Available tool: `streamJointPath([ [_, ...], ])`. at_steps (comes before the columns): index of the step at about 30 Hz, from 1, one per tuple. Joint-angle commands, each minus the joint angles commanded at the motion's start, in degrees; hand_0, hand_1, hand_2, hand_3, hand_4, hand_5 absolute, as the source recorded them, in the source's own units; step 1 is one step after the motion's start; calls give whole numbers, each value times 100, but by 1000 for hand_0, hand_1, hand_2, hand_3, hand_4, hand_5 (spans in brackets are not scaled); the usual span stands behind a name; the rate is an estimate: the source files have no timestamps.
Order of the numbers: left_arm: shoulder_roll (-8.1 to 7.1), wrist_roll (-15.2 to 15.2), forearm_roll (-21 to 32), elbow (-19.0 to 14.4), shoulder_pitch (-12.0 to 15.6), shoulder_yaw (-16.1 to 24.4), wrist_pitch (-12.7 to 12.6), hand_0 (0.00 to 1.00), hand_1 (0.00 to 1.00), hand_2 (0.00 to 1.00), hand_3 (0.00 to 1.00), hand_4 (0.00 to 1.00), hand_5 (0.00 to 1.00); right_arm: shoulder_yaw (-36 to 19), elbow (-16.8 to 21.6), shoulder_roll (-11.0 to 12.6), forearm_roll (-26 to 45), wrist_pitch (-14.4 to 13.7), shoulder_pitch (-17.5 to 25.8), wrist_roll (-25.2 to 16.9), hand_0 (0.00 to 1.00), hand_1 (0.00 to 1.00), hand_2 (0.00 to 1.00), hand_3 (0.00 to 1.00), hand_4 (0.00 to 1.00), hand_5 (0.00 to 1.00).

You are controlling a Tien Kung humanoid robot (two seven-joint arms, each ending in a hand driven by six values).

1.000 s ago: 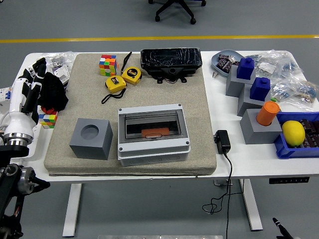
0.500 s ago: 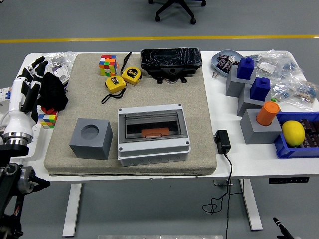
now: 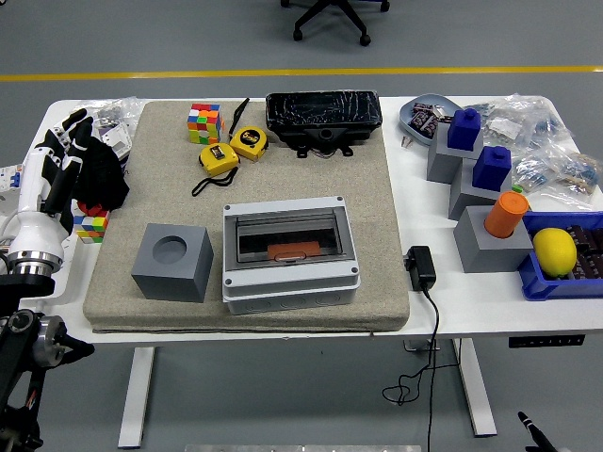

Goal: Fetch the battery,place it into the box,close the lid of the box

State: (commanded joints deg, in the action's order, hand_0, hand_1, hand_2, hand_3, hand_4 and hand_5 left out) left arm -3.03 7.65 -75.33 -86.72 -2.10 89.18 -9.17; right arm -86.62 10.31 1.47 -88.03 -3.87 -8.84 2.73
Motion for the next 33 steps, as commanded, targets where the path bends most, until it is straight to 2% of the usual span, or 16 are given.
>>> streamJointPath([
  [33,-11,63,87,24,-21,-26,-74,996,960,856,821,998,714,47,0,14,66,-2,-14,11,985,822,763,792,998,998],
])
